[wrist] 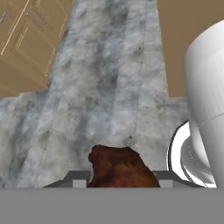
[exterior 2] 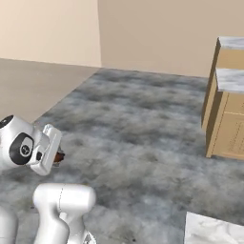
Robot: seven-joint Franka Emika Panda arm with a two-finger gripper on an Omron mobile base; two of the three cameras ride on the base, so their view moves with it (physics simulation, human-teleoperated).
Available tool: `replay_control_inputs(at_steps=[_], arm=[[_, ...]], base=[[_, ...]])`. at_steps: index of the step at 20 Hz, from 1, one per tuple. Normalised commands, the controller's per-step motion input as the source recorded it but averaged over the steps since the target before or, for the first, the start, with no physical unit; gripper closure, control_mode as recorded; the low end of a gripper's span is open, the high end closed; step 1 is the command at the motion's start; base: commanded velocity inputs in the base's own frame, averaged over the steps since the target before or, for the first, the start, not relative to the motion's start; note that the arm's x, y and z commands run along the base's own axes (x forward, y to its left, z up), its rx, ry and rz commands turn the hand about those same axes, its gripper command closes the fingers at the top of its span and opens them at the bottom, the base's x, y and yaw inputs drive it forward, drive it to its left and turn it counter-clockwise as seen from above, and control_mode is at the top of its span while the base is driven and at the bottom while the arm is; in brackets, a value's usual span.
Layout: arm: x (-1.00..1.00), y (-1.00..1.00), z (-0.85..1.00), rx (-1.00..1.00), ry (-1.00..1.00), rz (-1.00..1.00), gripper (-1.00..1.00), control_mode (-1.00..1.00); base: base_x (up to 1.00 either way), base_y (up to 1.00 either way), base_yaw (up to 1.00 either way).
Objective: Take the chicken drumsticks from the pan and place one on each plate on the dining counter.
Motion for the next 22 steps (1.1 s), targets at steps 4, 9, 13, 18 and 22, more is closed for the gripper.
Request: replay_control_inputs(at_steps=[4,9,13,18,22], arm=[[0.0,0.0,0.0,0.0,0.0,0.0,1.0,1.0],[0.0,0.0,0.0,0.0,0.0,0.0,1.0,1.0],[0.0,0.0,0.0,0.0,0.0,0.0,1.0,1.0],[0.0,0.0,0.0,0.0,0.0,0.0,1.0,1.0],[0.0,0.0,0.0,0.0,0.0,0.0,1.0,1.0]], base=[[1.0,0.08,-0.42],[1.0,0.12,-0.41],[1.0,0.25,-0.38],[1.0,0.44,-0.36],[1.0,0.61,-0.34]])
